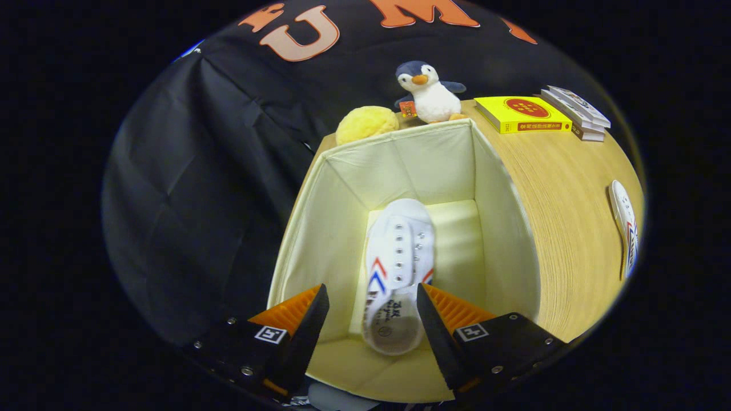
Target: Open the storage box then place both shoes into the box .Put the left shoe in first, then the right shoe, with the right side of both shoes facing outward in a uniform manner.
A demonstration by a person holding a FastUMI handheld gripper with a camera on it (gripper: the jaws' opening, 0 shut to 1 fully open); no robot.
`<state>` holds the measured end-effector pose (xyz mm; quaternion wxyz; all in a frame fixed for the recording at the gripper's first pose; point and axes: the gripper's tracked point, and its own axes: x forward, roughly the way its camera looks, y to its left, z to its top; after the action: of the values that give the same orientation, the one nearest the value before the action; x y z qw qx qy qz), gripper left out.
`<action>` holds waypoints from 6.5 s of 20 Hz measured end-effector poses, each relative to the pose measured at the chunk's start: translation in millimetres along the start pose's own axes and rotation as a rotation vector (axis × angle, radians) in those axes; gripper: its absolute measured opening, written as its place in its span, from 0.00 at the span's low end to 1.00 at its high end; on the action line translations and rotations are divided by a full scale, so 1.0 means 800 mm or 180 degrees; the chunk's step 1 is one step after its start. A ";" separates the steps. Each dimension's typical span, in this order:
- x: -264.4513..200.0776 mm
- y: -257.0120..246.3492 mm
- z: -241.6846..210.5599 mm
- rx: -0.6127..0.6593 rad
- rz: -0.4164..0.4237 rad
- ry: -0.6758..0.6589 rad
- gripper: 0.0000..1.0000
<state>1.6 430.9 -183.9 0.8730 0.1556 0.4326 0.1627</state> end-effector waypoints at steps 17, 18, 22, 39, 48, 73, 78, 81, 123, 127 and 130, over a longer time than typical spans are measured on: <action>-0.153 -0.238 0.108 -0.0077 -0.0324 -0.0664 0.98; -0.159 -0.265 0.109 -0.0072 -0.0399 -0.0664 0.98; -0.182 -0.355 0.108 0.0052 -0.0518 -0.0615 0.99; -0.176 -0.626 0.034 0.0128 -0.0977 0.0145 0.86; -0.133 -0.634 0.010 0.0107 -0.0760 0.0496 0.58; -0.206 -0.439 0.109 0.0336 -0.0540 -0.0546 0.00; -0.198 -0.318 0.121 0.0353 -0.0381 -0.0594 0.00; -0.187 -0.240 0.126 0.0334 -0.0253 -0.0619 0.00; -0.267 -0.088 0.250 -0.0472 -0.0633 -0.1618 0.99; -0.338 -0.107 0.283 -0.0633 -0.0717 -0.2023 0.99; -0.383 -0.129 0.297 -0.0722 -0.0789 -0.2254 0.98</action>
<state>32.7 179.1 126.5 0.9930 0.0511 0.0993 0.0390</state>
